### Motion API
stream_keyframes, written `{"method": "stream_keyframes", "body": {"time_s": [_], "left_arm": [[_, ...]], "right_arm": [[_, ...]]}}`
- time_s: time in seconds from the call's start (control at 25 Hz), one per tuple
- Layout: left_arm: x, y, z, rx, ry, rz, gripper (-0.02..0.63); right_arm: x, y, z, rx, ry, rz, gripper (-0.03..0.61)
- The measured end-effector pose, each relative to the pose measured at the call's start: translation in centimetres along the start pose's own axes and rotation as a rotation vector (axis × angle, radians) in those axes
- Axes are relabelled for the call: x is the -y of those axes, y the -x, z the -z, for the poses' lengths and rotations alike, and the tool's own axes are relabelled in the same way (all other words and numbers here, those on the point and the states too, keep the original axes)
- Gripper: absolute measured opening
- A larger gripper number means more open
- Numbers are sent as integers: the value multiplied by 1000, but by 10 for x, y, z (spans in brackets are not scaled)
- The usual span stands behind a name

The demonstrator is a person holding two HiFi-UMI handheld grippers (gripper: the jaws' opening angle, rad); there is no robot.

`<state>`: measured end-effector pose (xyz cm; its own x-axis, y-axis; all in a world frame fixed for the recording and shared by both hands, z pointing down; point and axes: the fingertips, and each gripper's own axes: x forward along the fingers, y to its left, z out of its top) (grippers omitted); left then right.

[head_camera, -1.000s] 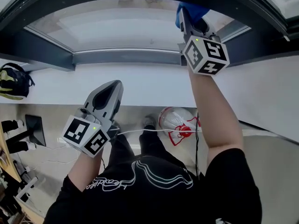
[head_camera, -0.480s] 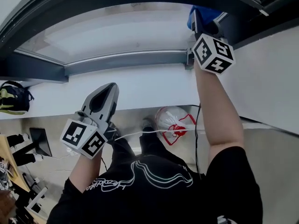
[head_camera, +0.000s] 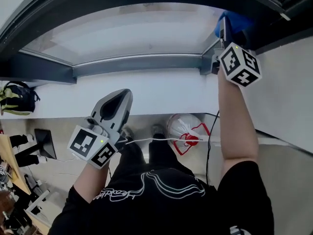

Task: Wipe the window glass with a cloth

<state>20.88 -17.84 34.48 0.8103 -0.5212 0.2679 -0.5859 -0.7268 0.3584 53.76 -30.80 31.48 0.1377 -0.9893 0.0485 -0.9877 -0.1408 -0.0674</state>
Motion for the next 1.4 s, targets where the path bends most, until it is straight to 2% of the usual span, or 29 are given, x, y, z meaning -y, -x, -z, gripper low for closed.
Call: {"method": "stream_keyframes", "body": {"time_s": [0.2, 0.32, 0.56, 0.72, 1.12, 1.4], "left_arm": [[-53, 11, 11, 61, 87, 1, 5], [-85, 23, 17, 105, 72, -36, 5], [-149, 67, 29, 136, 61, -78, 5], [-196, 107, 38, 165, 85, -154, 5], [-292, 244, 64, 183, 145, -284, 6], [-342, 307, 86, 197, 196, -381, 6]], "right_arm": [[-51, 13, 24, -7, 47, -42, 92], [-106, 26, 45, -14, 73, -118, 93], [-234, 37, 82, -27, 75, -277, 94], [-328, 22, 104, -35, 50, -408, 92], [-567, 11, 135, -35, 38, -651, 94], [-684, -13, 154, -23, 89, -757, 94]]}}
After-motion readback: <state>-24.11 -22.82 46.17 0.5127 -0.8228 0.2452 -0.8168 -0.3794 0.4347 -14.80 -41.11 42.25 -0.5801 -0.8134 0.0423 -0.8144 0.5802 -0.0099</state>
